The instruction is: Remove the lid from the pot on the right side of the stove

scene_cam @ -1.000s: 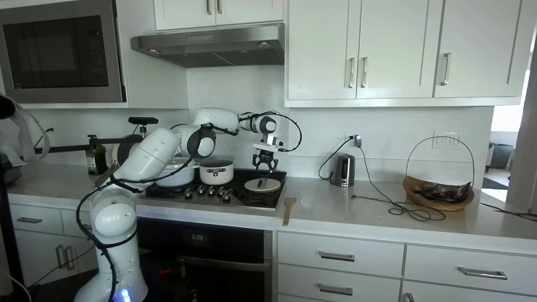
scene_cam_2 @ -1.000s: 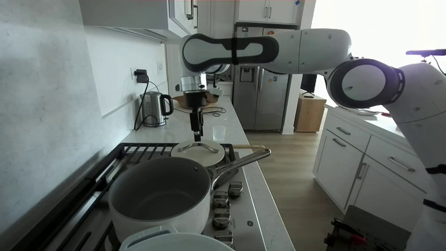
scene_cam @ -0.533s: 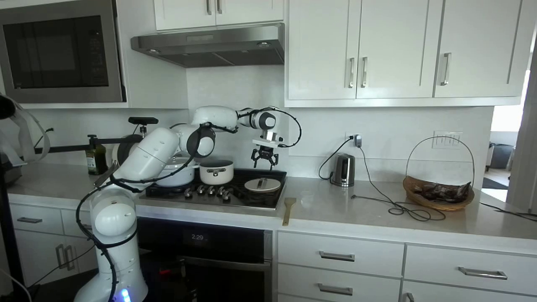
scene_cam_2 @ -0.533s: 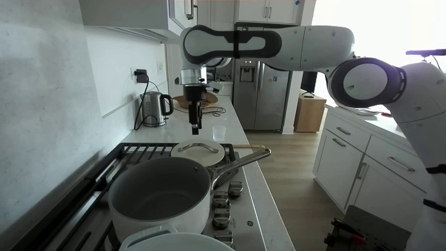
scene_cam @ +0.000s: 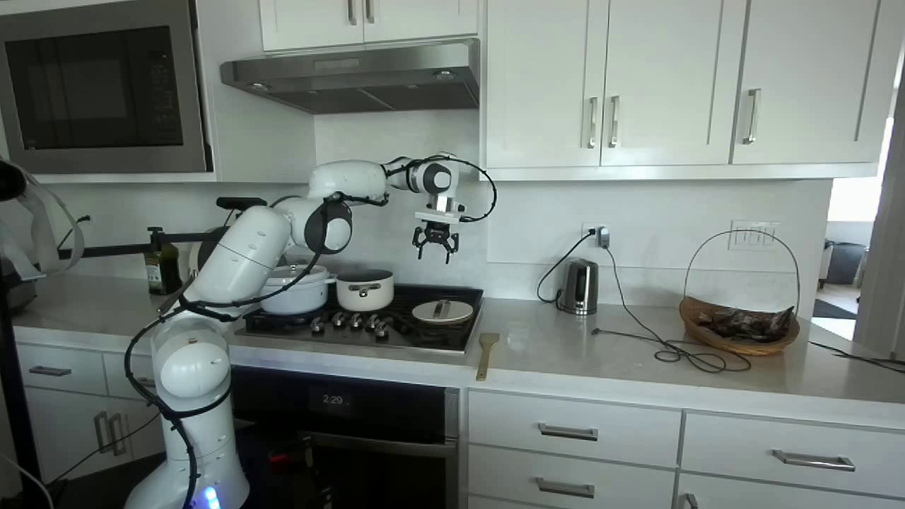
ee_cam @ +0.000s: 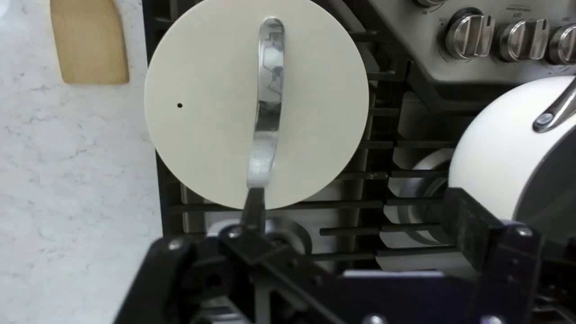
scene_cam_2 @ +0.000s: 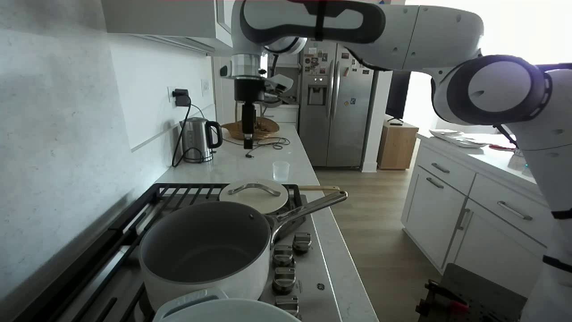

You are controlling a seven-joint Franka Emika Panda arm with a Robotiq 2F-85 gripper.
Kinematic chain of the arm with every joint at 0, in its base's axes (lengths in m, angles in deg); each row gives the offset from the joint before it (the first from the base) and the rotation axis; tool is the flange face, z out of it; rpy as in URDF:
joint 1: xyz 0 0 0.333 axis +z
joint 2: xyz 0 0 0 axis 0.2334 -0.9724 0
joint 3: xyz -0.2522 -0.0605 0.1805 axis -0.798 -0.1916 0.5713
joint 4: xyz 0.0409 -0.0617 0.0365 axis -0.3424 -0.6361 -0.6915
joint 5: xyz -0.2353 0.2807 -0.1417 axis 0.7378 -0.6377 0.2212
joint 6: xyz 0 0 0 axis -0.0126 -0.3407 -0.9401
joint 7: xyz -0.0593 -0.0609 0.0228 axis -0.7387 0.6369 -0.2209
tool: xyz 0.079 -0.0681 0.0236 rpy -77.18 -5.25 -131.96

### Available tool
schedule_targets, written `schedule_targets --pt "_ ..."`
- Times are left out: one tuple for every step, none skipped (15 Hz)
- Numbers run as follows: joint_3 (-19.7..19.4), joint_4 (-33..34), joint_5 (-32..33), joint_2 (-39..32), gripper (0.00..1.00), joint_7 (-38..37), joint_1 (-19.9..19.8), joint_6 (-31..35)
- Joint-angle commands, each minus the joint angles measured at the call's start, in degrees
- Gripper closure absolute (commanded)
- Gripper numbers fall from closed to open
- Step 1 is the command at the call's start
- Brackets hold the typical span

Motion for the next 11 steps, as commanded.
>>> schedule_targets --pt "0.8 -2.9 0.0 4.8 0.00 1.8 0.0 -1.1" --pt "1.0 -3.1 -0.1 5.5 0.00 1.8 -0.1 -1.1" --pt "1.2 -3.3 -0.3 6.2 0.00 1.9 -0.2 -1.4" --pt "0.9 -0.4 0.0 3.2 0.00 0.6 0.3 -0.7" --pt "1.0 -0.6 0.0 3.8 0.00 0.9 0.3 -0.8" --pt "1.0 -0.8 0.0 4.3 0.00 1.0 0.3 -0.9" --pt "1.0 -0.9 0.0 4.4 0.00 1.0 0.3 -0.9" --pt "1.0 -1.0 0.0 4.5 0.00 1.0 0.3 -0.9" --pt "1.0 -1.1 0.0 4.5 0.00 1.0 0.3 -0.9" --pt "1.0 -1.3 0.0 4.5 0.00 1.0 0.3 -0.9" --pt "1.0 -1.3 0.0 4.5 0.00 1.0 0.3 -0.9"
